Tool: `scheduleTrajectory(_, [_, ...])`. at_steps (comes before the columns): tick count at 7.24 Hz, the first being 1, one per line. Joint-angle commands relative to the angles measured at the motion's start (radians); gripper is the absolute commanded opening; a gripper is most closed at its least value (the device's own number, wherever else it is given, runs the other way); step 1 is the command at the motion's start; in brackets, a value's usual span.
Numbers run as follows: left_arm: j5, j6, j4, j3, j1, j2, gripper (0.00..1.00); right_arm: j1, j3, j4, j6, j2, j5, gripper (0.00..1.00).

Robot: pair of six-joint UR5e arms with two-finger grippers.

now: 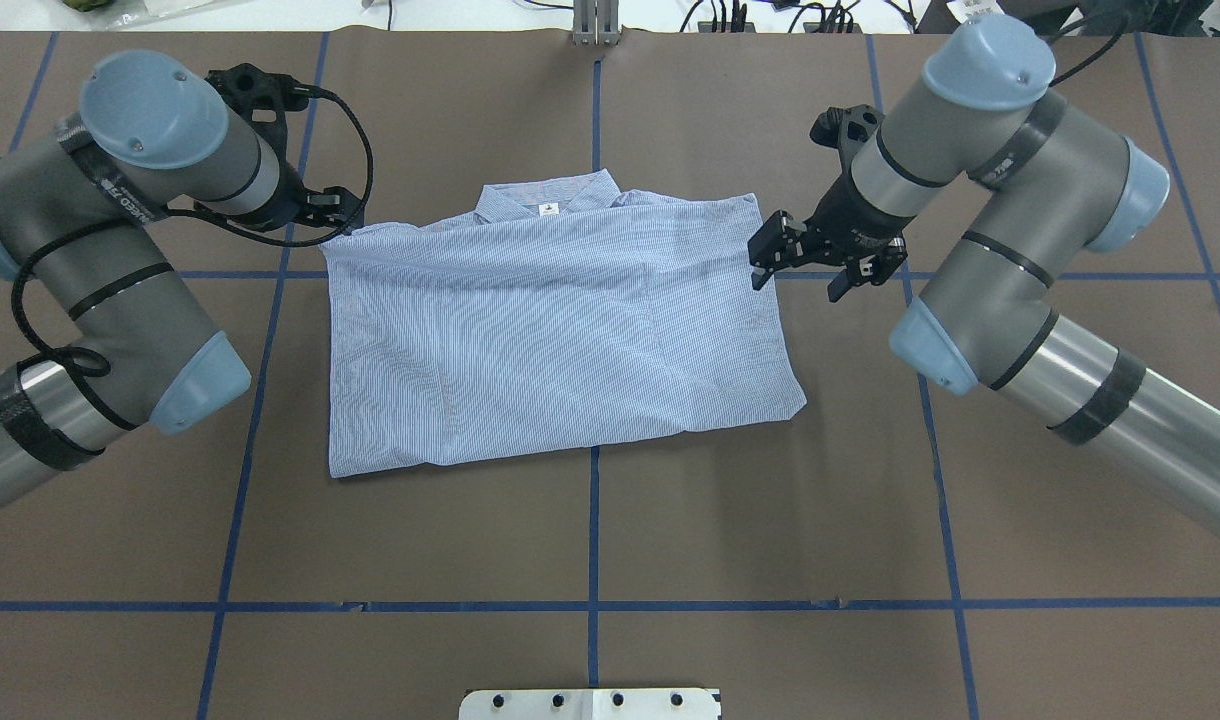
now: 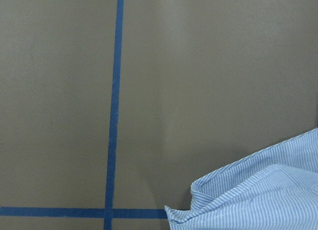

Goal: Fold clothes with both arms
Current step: 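Lower the right gripper to the side edge of the folded shirt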

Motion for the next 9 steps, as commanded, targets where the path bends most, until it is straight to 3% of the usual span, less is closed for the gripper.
scheduleTrajectory(1, [0.002,-0.008,0.0,-0.014,0.0,0.001,1.0,-0.085,0.017,0.0,0.005,-0.043,-0.078,1.0])
scheduleTrajectory(3, [0.003,-0.01,0.002,-0.022,-0.002,0.001,1.0,-0.108,0.017,0.0,0.005,-0.053,-0.086,0.98])
scheduleTrajectory(7, [0.005,-0.011,0.003,-0.036,-0.003,0.005,1.0,-0.128,0.019,0.0,0.005,-0.054,-0.089,0.69])
scheduleTrajectory(9, [0.005,-0.011,0.003,-0.036,-0.003,0.005,1.0,-0.136,0.019,0.0,0.005,-0.057,-0.092,0.63])
